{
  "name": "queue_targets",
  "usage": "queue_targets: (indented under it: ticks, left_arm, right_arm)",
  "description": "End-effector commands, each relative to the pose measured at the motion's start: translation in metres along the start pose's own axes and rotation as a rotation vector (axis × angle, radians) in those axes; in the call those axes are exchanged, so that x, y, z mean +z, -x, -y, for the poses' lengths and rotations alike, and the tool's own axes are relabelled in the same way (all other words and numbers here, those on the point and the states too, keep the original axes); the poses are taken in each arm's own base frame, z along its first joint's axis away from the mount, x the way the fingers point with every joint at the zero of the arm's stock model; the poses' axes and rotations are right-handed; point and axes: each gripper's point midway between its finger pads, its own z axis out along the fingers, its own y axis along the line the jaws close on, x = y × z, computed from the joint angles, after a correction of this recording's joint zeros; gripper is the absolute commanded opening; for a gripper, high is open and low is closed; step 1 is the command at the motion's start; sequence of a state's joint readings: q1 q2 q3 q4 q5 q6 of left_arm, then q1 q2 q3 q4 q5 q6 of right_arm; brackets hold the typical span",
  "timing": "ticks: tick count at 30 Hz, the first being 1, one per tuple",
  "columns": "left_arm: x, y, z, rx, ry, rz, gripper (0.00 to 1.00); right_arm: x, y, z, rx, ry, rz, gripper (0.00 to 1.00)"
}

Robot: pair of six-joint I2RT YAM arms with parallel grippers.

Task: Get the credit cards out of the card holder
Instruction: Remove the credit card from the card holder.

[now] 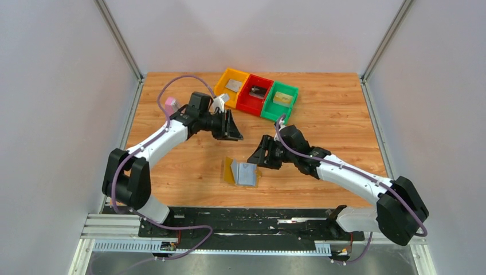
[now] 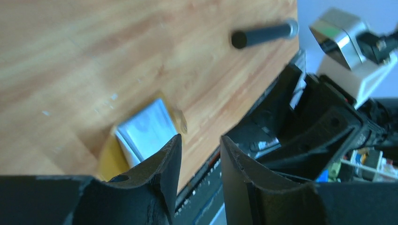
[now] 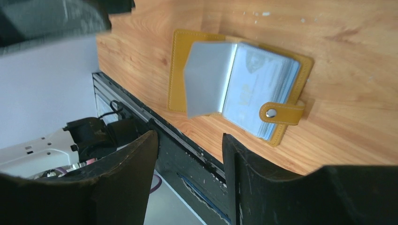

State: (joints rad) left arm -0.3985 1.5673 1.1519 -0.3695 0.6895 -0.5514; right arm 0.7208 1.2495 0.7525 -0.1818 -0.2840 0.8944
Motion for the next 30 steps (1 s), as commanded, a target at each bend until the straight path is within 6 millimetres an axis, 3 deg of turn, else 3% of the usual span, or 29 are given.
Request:
queue_targets:
  ticks: [1,3,9,15,20,30]
  left_arm:
    - [0.001,-0.044,0.008,0.003,-0.034,-0.072,0.43]
    - [0.004,-0.062,-0.003,-0.024,-0.010,-0.093,0.42]
    - [0.009,-0.087,-0.014,-0.083,-0.029,-0.120,0.38]
    - [0.017,-0.110,-0.030,-0.126,0.003,-0.172,0.34]
    - [0.016,-0.118,-0.050,-0.121,0.093,-0.173,0.34]
    - [0.022,-0.133,-0.073,-0.142,0.161,-0.202,0.32]
  right_arm:
    - [0.016,-0.014,-0.013,-0.007,0.020,-0.035,0.54]
    - [0.025,-0.022,-0.010,0.004,0.003,-0.051,0.53]
    - [0.041,-0.033,-0.005,0.035,-0.015,-0.057,0.49]
    - [0.053,-0.037,0.017,0.049,-0.088,-0.047,0.48]
    - [0.053,-0.035,0.038,0.046,-0.157,-0.011,0.47]
    - [0.060,-0.036,0.054,0.033,-0.210,-0.003,0.44]
